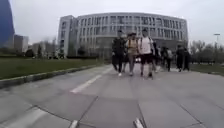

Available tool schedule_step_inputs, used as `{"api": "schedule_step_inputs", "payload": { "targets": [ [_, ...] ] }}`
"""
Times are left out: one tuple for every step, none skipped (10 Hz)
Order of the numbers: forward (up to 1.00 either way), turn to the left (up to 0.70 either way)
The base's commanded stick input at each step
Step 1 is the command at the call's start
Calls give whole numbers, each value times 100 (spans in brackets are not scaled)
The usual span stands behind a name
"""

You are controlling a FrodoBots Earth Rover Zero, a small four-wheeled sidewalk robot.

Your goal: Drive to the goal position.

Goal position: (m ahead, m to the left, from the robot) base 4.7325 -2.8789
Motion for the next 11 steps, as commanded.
{"api": "schedule_step_inputs", "payload": {
  "targets": [
    [85, -3],
    [85, -3],
    [85, -3],
    [50, -4],
    [16, -6],
    [4, -6],
    [4, -6],
    [4, -6],
    [5, -6],
    [5, -6],
    [5, -6]
  ]
}}
